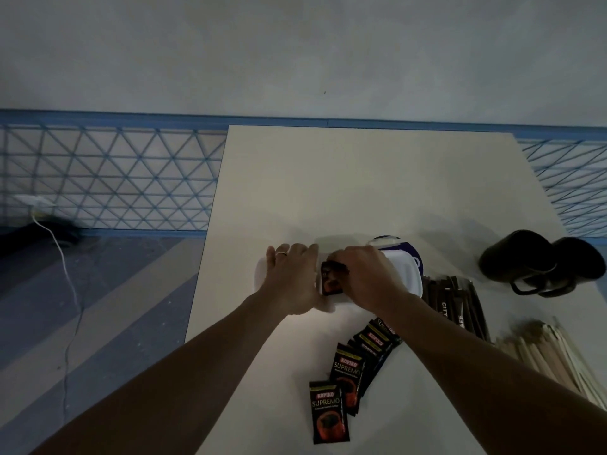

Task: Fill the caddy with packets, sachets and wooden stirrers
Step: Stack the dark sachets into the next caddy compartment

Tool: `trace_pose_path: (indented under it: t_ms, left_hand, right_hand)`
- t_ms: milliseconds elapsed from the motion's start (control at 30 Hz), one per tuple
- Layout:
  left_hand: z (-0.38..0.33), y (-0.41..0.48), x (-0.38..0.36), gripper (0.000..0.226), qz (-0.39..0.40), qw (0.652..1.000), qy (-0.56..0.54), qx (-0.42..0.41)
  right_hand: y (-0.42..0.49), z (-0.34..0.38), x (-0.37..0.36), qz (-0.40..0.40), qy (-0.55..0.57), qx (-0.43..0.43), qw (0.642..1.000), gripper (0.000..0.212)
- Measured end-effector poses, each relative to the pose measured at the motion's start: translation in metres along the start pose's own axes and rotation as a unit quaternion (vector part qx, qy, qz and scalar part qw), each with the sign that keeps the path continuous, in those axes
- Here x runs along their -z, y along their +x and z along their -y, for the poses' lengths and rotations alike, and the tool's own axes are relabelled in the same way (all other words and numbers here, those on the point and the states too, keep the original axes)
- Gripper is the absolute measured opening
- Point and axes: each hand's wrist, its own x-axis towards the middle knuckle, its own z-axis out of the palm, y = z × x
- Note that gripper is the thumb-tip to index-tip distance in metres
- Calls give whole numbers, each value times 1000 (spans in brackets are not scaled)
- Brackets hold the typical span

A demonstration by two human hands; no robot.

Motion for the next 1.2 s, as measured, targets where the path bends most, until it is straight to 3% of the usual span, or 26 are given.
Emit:
trace_pose_path:
  t_ms: [167,367,500,667,767,1200]
  left_hand:
    - [2,-1,-8,124,-21,1000,19,-6]
    - [-1,0,-9,122,-18,1000,22,-3]
    - [1,0,-11,121,-27,999,27,-11]
    - [2,1,-11,120,-38,999,23,-16]
    - [0,0,-10,118,-45,999,22,-17]
    - [1,0,-10,115,-50,999,9,-10]
  right_hand:
    - [0,3,7,-22,1,-21,1000,17]
    - [2,11,11,11,-39,-57,998,16]
    - [1,12,10,-6,-61,-37,997,13]
    - [0,5,13,14,-120,-12,993,86]
    - [3,2,6,23,-173,6,985,103]
    - [11,1,-4,20,-206,-12,978,58]
